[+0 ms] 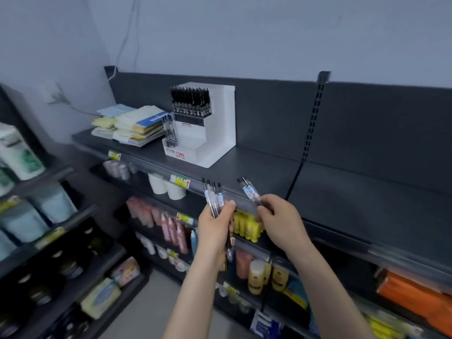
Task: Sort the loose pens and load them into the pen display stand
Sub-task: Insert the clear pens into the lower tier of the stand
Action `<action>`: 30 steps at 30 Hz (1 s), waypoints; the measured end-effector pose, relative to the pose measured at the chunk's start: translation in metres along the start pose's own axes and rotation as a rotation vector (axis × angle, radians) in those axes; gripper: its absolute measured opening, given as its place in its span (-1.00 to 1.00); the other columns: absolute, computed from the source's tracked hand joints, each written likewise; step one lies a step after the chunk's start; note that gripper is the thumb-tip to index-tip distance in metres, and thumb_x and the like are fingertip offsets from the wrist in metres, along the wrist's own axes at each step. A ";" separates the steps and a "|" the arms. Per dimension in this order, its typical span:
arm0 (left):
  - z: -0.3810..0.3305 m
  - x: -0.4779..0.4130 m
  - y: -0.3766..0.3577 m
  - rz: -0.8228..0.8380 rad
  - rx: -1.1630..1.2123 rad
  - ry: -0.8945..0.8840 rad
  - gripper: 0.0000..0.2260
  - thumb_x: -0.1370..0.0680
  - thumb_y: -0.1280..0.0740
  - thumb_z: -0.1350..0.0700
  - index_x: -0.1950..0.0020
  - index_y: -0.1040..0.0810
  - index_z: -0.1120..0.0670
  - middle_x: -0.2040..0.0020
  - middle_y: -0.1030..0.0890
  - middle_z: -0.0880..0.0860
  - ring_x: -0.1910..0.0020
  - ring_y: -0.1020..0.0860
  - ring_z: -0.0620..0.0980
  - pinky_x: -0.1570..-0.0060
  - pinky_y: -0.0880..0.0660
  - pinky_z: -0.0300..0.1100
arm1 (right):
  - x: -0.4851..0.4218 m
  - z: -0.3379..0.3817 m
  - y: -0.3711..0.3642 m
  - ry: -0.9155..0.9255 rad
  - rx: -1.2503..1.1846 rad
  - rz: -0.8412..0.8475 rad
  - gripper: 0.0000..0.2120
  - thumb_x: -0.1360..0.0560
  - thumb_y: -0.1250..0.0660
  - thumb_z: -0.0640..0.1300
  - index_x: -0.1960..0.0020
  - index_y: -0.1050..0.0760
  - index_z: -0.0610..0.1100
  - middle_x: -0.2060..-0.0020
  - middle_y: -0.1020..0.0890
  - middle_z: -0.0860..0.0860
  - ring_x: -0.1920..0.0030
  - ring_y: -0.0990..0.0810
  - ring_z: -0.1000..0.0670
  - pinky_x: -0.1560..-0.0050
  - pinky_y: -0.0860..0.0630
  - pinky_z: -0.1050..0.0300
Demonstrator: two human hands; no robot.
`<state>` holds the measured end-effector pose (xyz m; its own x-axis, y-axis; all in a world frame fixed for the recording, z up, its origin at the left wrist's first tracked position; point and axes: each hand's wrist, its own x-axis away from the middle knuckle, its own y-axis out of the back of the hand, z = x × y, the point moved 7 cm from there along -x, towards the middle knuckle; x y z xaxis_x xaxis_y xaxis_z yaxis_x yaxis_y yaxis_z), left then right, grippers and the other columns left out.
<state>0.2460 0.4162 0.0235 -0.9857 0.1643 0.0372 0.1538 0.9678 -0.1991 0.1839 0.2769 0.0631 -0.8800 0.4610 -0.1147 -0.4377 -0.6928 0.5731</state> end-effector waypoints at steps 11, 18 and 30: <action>0.006 -0.053 0.092 -0.179 0.035 0.077 -0.81 -0.54 -0.39 0.09 0.24 -0.46 0.05 0.50 -0.39 -0.04 0.51 -0.31 -0.07 0.48 -0.26 -0.20 | -0.038 0.042 -0.099 0.052 -0.055 0.177 -0.74 -0.55 -0.24 -0.20 0.17 -0.45 0.16 0.29 -0.63 0.09 0.25 -0.57 0.10 0.14 -0.51 0.13; -0.012 -0.139 0.115 -0.264 0.045 0.034 -0.79 -0.53 -0.39 0.11 0.27 -0.46 0.06 0.48 -0.37 0.00 0.49 -0.30 -0.01 0.46 -0.22 -0.17 | -0.113 0.071 -0.150 0.075 -0.119 0.243 -0.80 -0.49 -0.22 -0.22 0.17 -0.48 0.07 0.30 -0.63 0.07 0.24 -0.58 0.06 0.10 -0.54 0.01; -0.025 -0.258 0.121 -0.318 -0.001 -0.001 -0.91 -0.55 -0.38 0.11 0.15 -0.55 0.07 0.47 -0.36 -0.04 0.47 -0.31 -0.09 0.46 -0.28 -0.27 | -0.240 0.083 -0.196 0.085 -0.191 0.268 -0.78 -0.53 -0.22 -0.21 0.09 -0.45 0.12 0.26 -0.65 0.07 0.24 -0.60 0.08 0.12 -0.55 0.08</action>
<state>0.5204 0.4955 0.0145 -0.9845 -0.1465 0.0966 -0.1618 0.9710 -0.1763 0.4963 0.3478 0.0462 -0.9771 0.2064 -0.0519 -0.2084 -0.8781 0.4308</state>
